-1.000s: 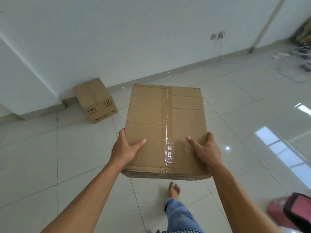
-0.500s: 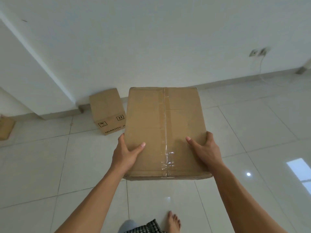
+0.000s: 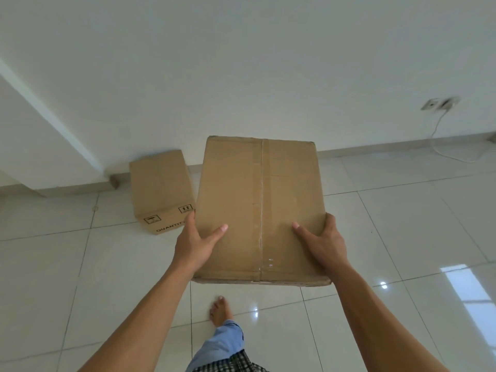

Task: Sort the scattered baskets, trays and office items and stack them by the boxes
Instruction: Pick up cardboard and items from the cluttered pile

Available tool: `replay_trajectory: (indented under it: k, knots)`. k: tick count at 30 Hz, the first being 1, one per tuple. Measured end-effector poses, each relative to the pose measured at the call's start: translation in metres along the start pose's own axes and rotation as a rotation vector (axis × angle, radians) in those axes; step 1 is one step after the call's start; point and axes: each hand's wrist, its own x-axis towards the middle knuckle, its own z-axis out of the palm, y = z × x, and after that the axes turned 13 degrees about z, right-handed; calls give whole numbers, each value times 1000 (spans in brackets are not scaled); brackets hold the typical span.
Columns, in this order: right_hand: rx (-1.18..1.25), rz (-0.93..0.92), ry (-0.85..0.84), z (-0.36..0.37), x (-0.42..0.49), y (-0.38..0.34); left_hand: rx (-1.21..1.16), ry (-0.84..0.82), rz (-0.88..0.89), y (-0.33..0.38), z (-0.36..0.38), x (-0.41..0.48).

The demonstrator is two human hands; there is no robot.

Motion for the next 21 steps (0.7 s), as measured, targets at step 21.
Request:
replay_trajectory:
  k: [21]
  knots:
    - [-68, -8, -71, 90, 209, -193, -11, 4, -113, 10, -22, 269]
